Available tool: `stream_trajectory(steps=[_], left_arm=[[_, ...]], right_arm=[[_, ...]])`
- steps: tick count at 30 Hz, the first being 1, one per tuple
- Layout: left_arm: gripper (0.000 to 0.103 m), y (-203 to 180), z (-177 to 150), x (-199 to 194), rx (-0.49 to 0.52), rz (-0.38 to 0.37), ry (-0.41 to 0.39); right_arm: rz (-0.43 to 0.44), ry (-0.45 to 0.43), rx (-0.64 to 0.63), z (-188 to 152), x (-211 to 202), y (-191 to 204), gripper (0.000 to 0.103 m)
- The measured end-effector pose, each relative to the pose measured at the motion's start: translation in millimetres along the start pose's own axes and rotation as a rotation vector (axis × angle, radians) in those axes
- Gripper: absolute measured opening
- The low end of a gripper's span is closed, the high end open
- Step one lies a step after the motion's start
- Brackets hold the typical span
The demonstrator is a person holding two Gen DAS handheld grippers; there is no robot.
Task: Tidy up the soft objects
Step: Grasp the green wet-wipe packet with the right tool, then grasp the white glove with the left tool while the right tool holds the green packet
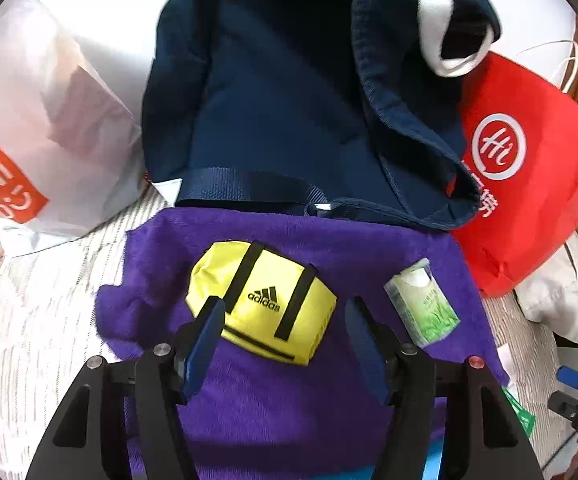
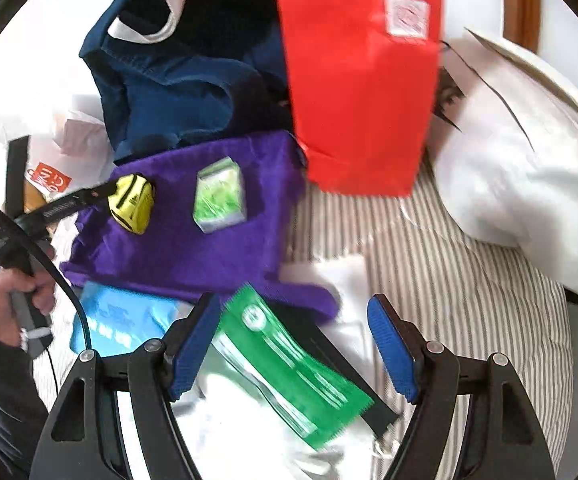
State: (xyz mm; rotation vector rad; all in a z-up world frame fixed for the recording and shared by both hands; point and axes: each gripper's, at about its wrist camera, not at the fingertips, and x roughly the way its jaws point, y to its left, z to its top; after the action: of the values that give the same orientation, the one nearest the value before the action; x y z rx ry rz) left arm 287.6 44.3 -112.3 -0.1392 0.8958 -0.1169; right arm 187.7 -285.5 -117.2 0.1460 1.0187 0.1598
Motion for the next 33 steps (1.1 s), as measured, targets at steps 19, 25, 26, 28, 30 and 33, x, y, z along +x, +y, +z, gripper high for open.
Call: stream_trajectory(steps=[19,25,26,28,30,33], left_arm=[[0.065,27,-98,-103,-0.013,0.058,0.003],[0.065,36,-129,-114,-0.059,0.054,0.018],[0.065,37,-133,-115,-0.066,0.050,0.023],[0.065,40,-142,-116,-0.081,0.050,0.033],[0.065,43,-150,-118,-0.093,0.049,0.038],[0.065,47,-158,-120,-0.111,0.043,0.040]], right_arm=[[0.025,0.055,-0.256,-48,47,25,0.048],[0.131,0.028,-0.190,-44,23,17,0.022],[0.145,0.032,-0.180,-44,21,15,0.021],[0.159,0.040,-0.164,-46,18,13,0.016],[0.164,0.035,-0.161,-48,15,13,0.011],[0.169,0.035,-0.127,-51,11,10,0.009]])
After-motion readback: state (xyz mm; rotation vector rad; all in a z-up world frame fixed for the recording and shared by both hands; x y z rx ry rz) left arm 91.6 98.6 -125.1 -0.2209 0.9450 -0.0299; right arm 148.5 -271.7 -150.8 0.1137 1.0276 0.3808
